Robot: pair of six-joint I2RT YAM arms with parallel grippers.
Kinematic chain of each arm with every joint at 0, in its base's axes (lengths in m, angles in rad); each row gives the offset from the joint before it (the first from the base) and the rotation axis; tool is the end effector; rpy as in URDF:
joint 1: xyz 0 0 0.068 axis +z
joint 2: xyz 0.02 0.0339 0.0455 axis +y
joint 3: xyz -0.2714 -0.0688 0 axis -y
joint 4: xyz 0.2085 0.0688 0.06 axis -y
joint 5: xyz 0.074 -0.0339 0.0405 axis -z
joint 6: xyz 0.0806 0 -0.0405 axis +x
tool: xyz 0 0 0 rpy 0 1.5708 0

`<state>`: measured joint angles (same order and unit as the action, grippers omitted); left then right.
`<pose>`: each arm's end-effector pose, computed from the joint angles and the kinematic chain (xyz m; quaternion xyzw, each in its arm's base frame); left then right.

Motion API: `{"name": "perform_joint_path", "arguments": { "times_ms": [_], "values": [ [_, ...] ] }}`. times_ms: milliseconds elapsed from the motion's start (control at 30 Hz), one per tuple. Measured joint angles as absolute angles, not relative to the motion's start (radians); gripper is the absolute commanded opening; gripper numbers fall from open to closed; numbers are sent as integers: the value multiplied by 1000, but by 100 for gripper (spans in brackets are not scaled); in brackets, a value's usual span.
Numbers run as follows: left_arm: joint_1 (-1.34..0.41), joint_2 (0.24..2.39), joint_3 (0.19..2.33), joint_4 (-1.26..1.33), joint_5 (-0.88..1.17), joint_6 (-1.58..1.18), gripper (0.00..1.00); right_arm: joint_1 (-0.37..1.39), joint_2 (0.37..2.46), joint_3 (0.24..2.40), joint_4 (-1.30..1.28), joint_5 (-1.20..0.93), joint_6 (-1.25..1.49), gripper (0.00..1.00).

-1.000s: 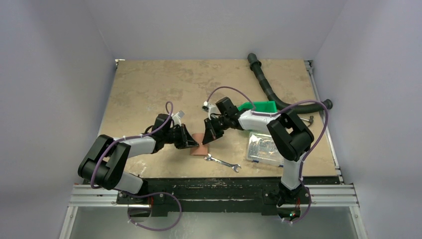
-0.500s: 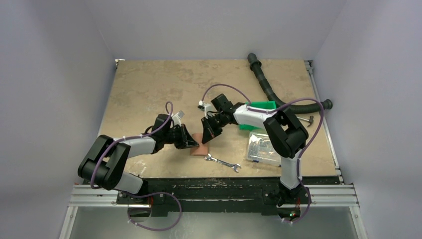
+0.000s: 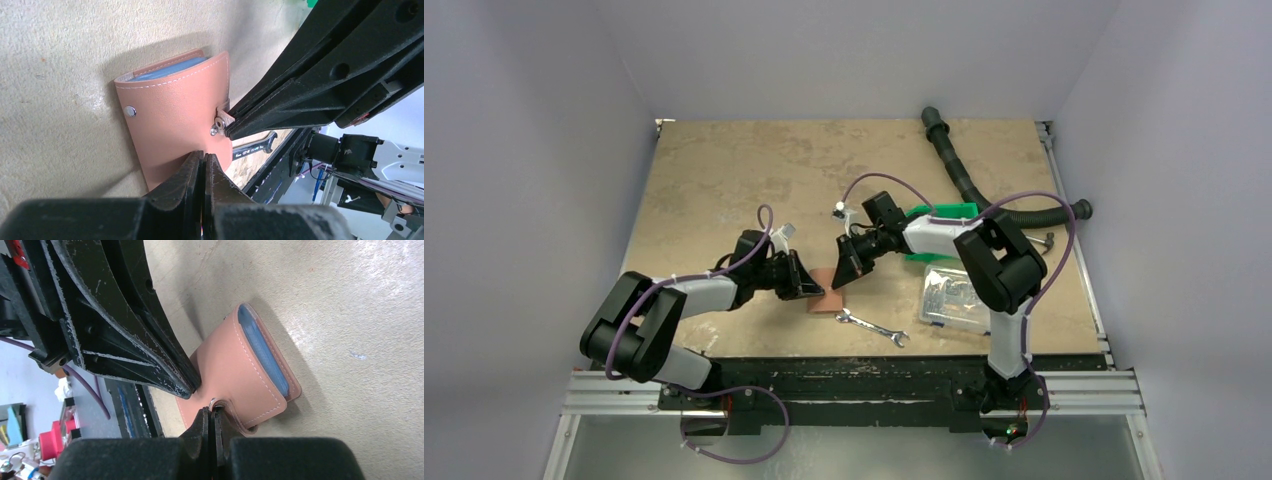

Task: Put the credit cards into the card holder
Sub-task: Close the card holder at the center of the board.

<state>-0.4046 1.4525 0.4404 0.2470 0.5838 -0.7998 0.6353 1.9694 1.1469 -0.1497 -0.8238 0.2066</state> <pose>0.2135 -0.1397 0.1402 -0.0623 0.8860 -0.4308 0.1594 0.2738 0.2753 0.1453 -0.3016 0.8305 0.4596 0.0903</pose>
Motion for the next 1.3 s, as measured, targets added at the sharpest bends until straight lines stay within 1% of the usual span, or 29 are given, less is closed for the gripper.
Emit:
{"name": "perform_joint_path", "arguments": {
  "times_ms": [300, 833, 1067, 1300],
  "values": [
    [-405, 1452, 434, 261, 584, -800, 0, 617, 1978, 1114, -88, -883, 216, 0],
    [-405, 1452, 427, 275, 585, -800, 0, 601, 1960, 1081, -77, -891, 228, 0],
    [-405, 1452, 427, 275, 586, -800, 0, 606, 1960, 1108, -137, -863, 220, 0],
    [-405, 1452, 427, 275, 587, -800, 0, 648, 1960, 1184, -263, -771, 180, 0]
  ]
}}
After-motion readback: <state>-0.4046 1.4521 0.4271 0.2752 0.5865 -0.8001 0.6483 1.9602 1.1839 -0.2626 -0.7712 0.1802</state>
